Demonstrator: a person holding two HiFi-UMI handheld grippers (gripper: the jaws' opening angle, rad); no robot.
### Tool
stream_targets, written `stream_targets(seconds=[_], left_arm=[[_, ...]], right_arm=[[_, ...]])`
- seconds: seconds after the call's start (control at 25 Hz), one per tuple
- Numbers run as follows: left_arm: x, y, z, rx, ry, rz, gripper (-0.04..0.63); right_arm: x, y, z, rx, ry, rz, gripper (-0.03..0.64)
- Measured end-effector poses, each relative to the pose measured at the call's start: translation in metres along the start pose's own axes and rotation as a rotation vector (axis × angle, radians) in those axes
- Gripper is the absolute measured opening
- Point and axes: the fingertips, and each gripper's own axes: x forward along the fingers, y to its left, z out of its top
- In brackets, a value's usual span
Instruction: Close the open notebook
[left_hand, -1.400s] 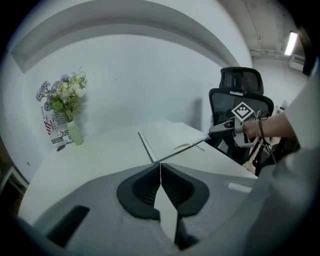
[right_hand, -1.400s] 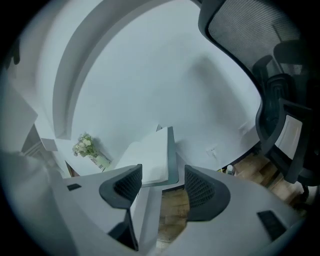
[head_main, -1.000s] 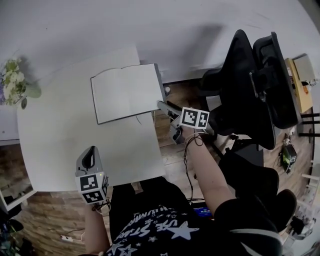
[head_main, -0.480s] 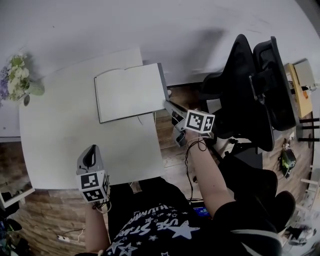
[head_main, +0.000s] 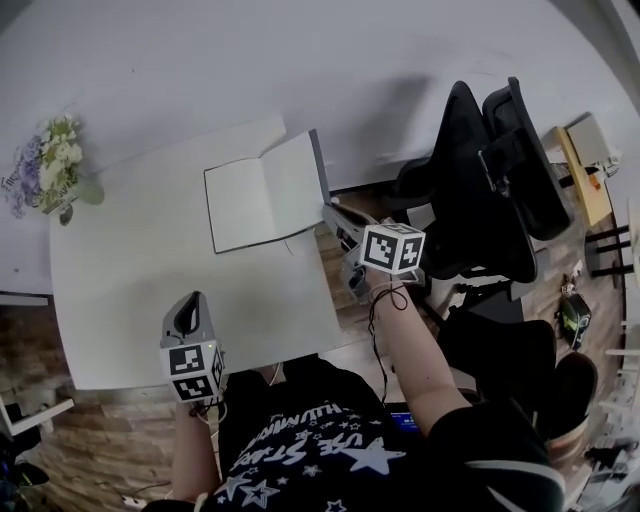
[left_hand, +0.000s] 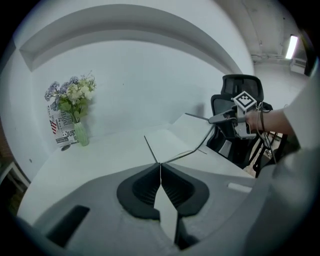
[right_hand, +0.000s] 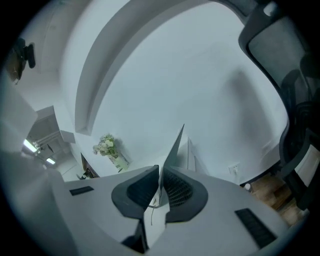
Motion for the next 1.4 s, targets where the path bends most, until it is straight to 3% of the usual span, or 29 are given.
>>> stream_targets(seconds=[0.36,0.68,1.08,1.4], left_arm=[[-0.017,0.036,0.004,-0.005,-0.052,-0.032,0.021],[-0.029,0.078,-0.004,-0.029,-0.068,-0.04,0.021],[-0.03,0.112,-0.023,-0.055,-0.048,-0.057,0.021],[-0.029,0.137,-0.042,-0.08,-0.017,-0.066,0.021]], right_arm=[[0.026,0.078,0.007,-0.212,0.019,-0.009,0.034],[0.062,0.129,-0.016,-0.351,0.085,-0.018,0.034],[0.108,0.16,-0.054,-0.459,0.173,-0.045,0.035],[0.15,0.164,-0.099,-0.539,0.28,-0.125,0.037]])
